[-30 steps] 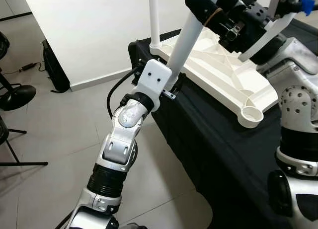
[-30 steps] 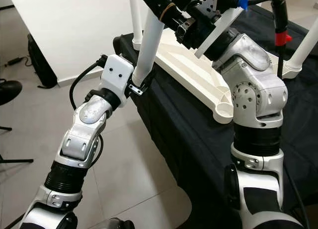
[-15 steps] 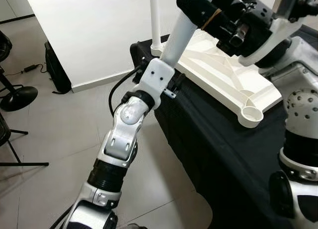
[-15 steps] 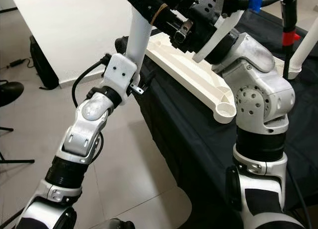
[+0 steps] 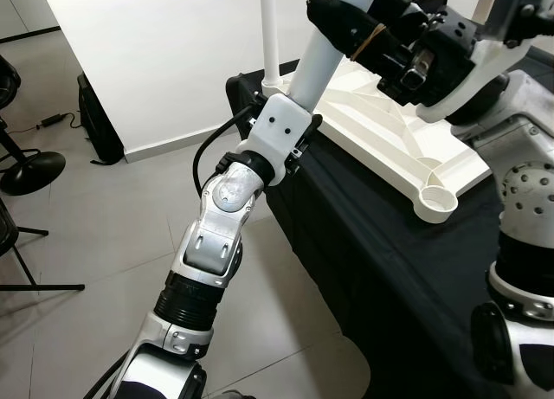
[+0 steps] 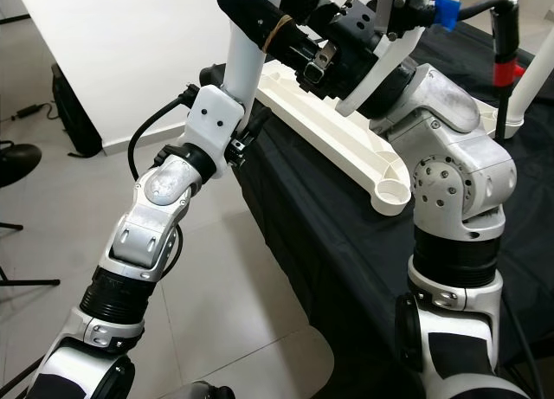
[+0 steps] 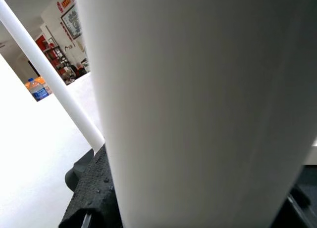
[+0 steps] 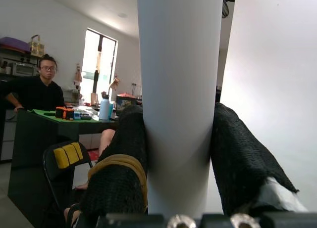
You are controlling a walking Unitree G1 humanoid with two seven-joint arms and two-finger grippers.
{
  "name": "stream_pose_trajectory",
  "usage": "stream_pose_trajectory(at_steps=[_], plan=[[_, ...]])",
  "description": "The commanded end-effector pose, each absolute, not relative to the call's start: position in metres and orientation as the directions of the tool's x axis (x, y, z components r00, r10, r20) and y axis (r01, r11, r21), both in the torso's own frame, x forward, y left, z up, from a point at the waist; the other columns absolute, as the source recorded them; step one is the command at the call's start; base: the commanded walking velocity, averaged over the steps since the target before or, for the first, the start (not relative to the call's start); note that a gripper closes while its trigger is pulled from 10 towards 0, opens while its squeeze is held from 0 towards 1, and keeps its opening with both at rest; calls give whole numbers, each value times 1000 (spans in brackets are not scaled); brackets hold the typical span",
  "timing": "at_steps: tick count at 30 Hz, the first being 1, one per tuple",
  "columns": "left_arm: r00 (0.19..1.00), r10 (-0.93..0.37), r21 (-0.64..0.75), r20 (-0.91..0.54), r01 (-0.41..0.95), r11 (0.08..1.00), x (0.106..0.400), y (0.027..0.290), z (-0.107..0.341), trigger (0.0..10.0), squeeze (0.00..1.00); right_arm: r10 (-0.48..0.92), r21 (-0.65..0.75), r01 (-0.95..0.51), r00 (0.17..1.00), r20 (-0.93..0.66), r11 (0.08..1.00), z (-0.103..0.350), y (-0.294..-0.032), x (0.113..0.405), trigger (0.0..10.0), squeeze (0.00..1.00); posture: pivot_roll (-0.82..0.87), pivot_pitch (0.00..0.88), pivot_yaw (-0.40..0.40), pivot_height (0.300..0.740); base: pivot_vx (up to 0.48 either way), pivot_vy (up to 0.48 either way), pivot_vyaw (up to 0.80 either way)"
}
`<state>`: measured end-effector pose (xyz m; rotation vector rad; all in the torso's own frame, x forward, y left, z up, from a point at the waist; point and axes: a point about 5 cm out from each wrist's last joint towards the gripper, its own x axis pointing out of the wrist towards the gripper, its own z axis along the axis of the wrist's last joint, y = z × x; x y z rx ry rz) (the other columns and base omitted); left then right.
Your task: Building children table
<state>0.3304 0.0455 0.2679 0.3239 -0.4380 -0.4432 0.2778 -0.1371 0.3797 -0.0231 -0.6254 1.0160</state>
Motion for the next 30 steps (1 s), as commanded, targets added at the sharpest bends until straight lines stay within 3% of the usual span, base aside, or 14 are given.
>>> stream_pose_trajectory(at_steps=[1,3,4,5,6,9,10,16,17,18,19,21,22,30], plan=[[812,-480,386,332,348,854,329,47,267,0,0,800,-317,-777,366,475,544,383,-135,276,0,0,-85,63,31,740,0,0,0],[810,-480,378,337,351,857,329,47,269,0,0,796,-315,-772,374,476,552,383,-135,277,0,0,-85,64,30,740,0,0,0],[803,-485,370,347,358,857,327,47,271,0,0,788,-314,-761,392,474,568,383,-136,278,2588,0,-86,66,29,740,0,0,0],[803,-485,370,347,358,857,327,47,271,0,0,788,-314,-761,392,474,568,383,-136,278,2588,0,-86,66,29,740,0,0,0],[777,-510,350,369,392,850,325,46,275,0,0,779,-306,-751,415,471,585,382,-137,280,10000,0,-86,66,29,740,0,0,0],[752,-528,327,394,422,845,322,46,280,0,0,779,-301,-750,428,459,589,381,-137,281,10000,0,-86,67,28,740,0,0,0],[727,-547,318,414,448,836,319,48,285,0,0,779,-294,-749,443,444,594,379,-138,283,10000,1000,-84,69,25,740,0,0,0],[707,-571,335,418,464,820,317,57,286,0,0,784,-285,-749,474,401,599,371,-138,289,10000,953,-76,70,27,740,0,0,0],[706,-576,340,412,467,816,316,56,285,0,0,790,-285,-753,477,385,593,367,-136,290,10000,541,-75,69,29,740,0,0,0],[706,-576,340,412,467,816,316,56,285,0,0,790,-285,-753,477,385,593,367,-136,290,10000,541,-75,69,29,740,0,0,0],[705,-579,343,408,469,813,315,55,284,0,0,794,-282,-757,480,372,590,364,-135,290,10000,125,-75,70,28,740,0,0,0],[705,-579,343,408,469,813,315,55,284,0,0,794,-282,-757,480,372,590,364,-135,290,10000,125,-75,70,28,740,0,0,0],[702,-584,344,407,475,810,314,53,283,0,0,797,-278,-760,484,360,587,361,-132,291,10000,0,-74,70,29,740,0,0,0],[678,-616,349,401,508,787,310,44,282,0,0,809,-251,-776,506,299,578,339,-117,294,10000,0,-73,70,29,740,0,0,0]])
